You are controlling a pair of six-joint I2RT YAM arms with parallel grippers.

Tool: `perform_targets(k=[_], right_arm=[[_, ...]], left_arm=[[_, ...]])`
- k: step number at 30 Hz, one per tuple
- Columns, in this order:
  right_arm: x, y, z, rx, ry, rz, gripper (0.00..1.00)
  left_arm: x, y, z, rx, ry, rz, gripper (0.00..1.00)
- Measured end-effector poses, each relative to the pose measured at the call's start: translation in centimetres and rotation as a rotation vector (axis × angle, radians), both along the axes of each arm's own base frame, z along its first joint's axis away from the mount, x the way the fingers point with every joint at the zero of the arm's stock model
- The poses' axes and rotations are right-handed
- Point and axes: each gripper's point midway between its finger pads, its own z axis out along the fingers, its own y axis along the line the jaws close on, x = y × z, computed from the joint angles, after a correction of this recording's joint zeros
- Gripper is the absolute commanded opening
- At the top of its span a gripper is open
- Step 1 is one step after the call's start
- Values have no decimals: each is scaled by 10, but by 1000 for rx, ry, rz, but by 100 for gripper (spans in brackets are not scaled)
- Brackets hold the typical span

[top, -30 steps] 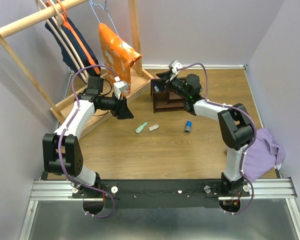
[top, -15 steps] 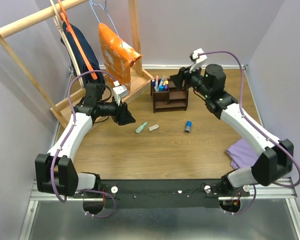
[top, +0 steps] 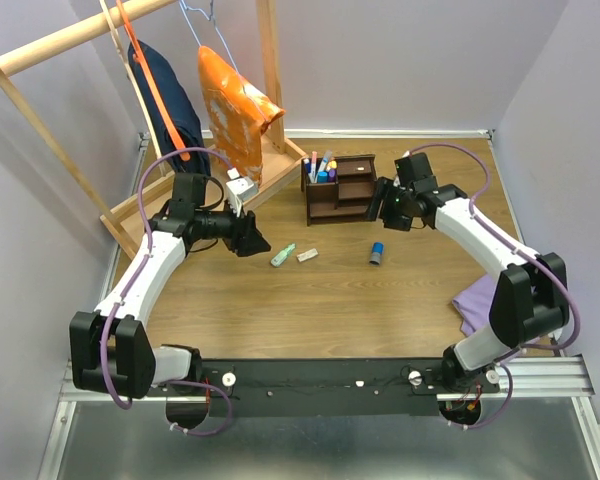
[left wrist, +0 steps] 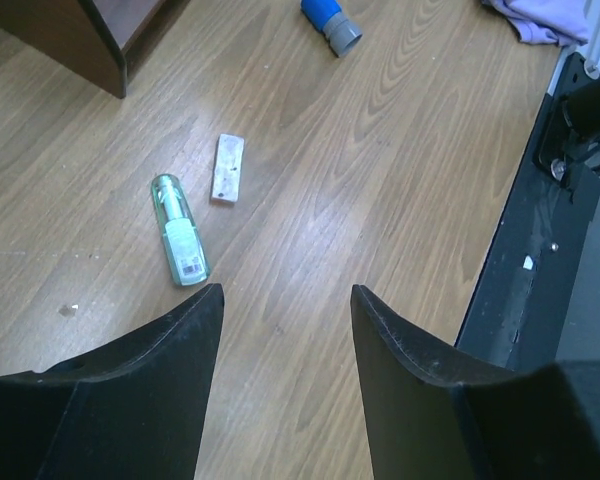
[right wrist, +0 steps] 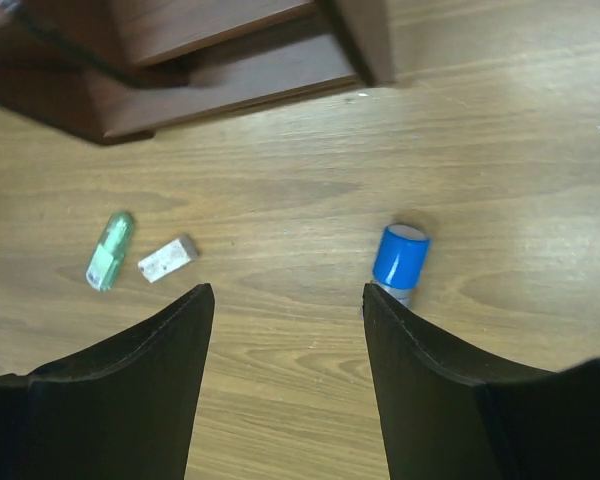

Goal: Sort the stationery into containers
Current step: Pick up the stationery from the center of the board.

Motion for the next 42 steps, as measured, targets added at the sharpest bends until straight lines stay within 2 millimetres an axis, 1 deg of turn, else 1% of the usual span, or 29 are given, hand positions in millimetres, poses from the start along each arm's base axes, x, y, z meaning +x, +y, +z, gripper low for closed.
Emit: perform_targets(k=[3,6,7,8,9,11,14,17,23,26,31,33,40,42], right_arm=[[3,-14,-7,9,51,-79,68],[2,-25,-22,14,96,-132,64],[-2,-32,-38,6,139,-153,63],[-6,-34,-46,3,165,-162,62],[-11,-36,-59,0,203,-166,61],[-19,-37,-76,-6,254,-164,61],[-21,-33,-88,3,293,-153,61],[-16,-28,-91,17,299,-143,61],[9,-21,-90,31,269,-136,60],[14,-21,-95,19,275,-135,60],[10,-29,-102,-26,291,-137,59],[8,-31,-103,-37,297,-140,57],[-3,-35,-111,-56,327,-142,53],[-3,-35,-111,-57,326,-141,52]], left_arm=[[0,1,-1,6,-1,4,63],[0,2,-2,13,0,8,63],[0,3,-3,19,-1,11,63],[0,3,-4,23,-1,12,63],[0,4,-5,28,-1,14,63],[0,5,-6,34,1,15,63],[0,6,-7,41,3,18,63],[0,7,-8,44,3,18,63],[2,7,-14,49,20,19,63],[2,6,-16,50,28,19,63],[3,7,-18,51,35,22,63],[4,8,-19,51,36,23,63],[9,7,-27,54,57,24,63],[11,7,-29,55,64,24,63]])
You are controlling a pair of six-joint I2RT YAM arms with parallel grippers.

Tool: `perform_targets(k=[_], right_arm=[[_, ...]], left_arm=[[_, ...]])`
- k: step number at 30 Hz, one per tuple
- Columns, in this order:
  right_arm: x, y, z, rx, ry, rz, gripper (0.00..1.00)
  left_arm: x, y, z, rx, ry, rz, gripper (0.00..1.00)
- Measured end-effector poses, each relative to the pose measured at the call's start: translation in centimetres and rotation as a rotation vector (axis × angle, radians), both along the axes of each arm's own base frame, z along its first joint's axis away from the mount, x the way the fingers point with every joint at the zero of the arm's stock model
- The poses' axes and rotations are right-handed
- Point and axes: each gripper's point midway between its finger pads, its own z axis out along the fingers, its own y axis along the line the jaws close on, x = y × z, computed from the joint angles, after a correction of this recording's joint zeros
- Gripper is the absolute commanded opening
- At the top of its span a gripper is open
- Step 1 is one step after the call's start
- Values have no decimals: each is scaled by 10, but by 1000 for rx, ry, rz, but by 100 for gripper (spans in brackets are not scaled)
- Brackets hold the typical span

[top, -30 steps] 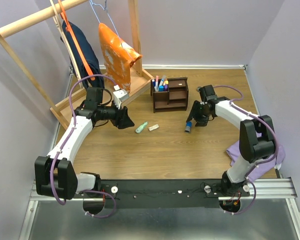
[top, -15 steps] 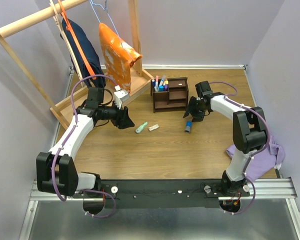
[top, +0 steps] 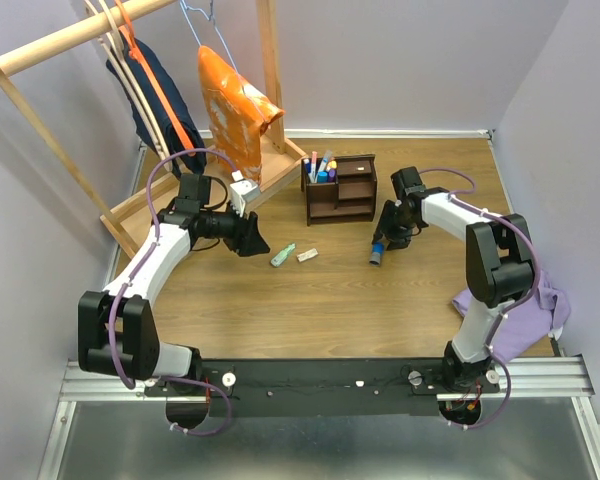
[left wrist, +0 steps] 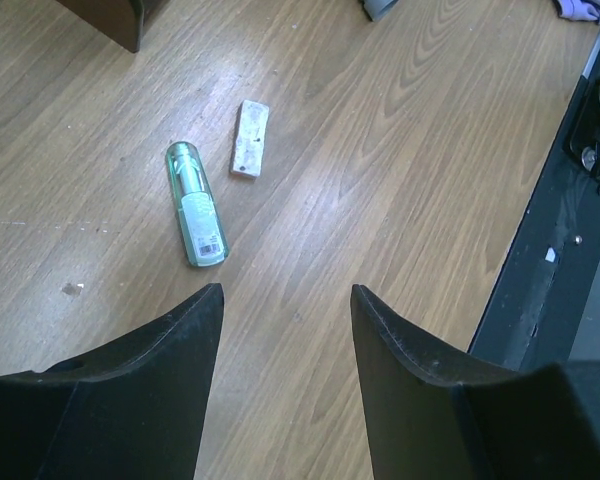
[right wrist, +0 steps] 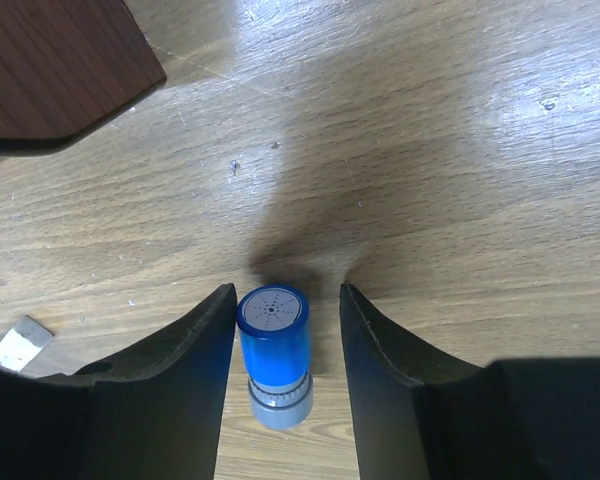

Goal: Sort the stationery into containers
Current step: Pick up the stationery from the center of the board.

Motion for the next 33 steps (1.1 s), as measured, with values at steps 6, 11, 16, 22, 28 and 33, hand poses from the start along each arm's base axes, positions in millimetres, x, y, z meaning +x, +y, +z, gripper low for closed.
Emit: perform_targets(k=[6,11,16,22,28,33], right_arm=[[0,0,0,-1,1,3,50],[-1,0,0,-2,4,4,52],[-2,0,-1,-2,6,4,51],[-4,0,-1,-3,8,7,49],[-6,4,-1,-3,9,19,50],[-11,11,-1,-2,10,38,49]], left_arm=[[2,0,0,0,-1,0,63],[2,0,0,0,-1,0,63],[2,0,0,0,-2,0,63],[2,0,0,0,-2,1,63],[2,0,0,0,-3,1,63],[3,0,0,0,-4,1,63]])
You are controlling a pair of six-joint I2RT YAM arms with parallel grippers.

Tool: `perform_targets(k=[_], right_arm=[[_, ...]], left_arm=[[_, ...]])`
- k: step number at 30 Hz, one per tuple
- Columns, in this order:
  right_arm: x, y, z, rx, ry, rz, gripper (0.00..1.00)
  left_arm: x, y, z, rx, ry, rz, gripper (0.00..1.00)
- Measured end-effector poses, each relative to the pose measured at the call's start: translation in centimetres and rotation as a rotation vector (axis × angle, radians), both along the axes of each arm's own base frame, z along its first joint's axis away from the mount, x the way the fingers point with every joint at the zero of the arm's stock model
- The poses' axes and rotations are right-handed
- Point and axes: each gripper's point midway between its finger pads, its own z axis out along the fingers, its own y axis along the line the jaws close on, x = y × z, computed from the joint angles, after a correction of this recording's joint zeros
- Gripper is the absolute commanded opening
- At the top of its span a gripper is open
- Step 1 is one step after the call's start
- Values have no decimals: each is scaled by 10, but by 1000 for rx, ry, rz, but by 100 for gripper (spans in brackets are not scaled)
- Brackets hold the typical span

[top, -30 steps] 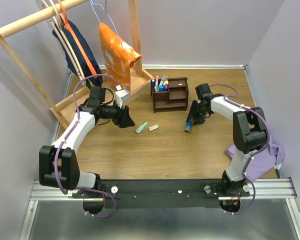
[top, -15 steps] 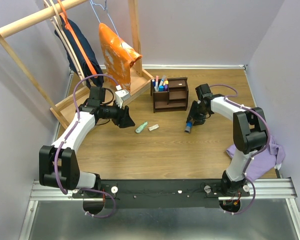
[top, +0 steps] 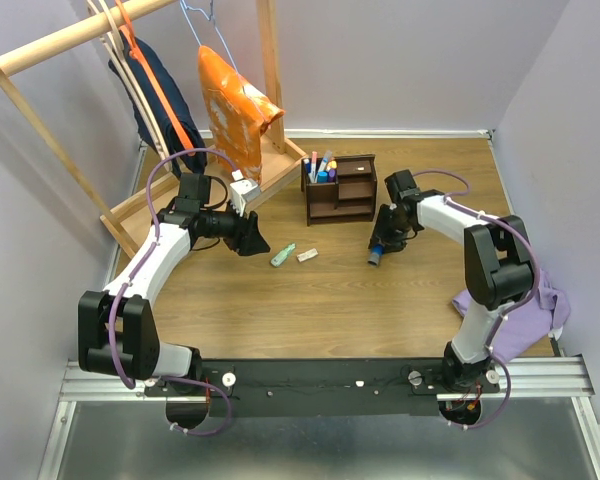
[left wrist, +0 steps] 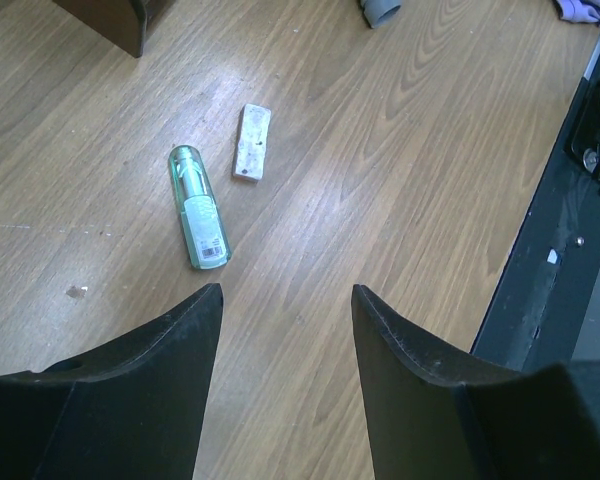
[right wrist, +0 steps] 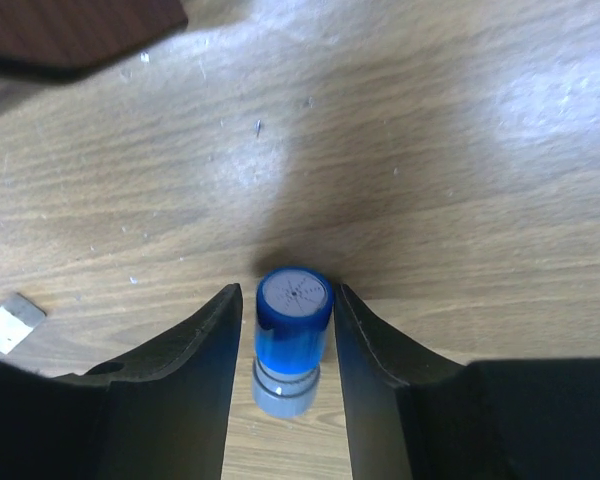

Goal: Sort the stationery into containers
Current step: Pick up the stationery from the center of the board.

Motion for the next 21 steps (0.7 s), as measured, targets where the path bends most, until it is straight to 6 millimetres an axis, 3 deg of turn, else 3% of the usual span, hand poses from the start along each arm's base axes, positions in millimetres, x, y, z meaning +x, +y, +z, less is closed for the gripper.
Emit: perform_targets(k=[9,12,13,19,21], right_arm=[[-4,1,-1,1,6,-1,39],[-4,1,-1,1,4,-1,17],[-3,1,-1,2,3,-1,1],[7,-4,8,4,-39,6,1],[19,-11,26,10,-94,2,1]], left_arm=[[0,0,0,-1,-2,0,63],[1,0,-1,-1,-2,0,63],[1,0,-1,-1,0,1,63],[2,0,-2,-1,6,1,63],[2,-1,-2,-1,7,1,63]])
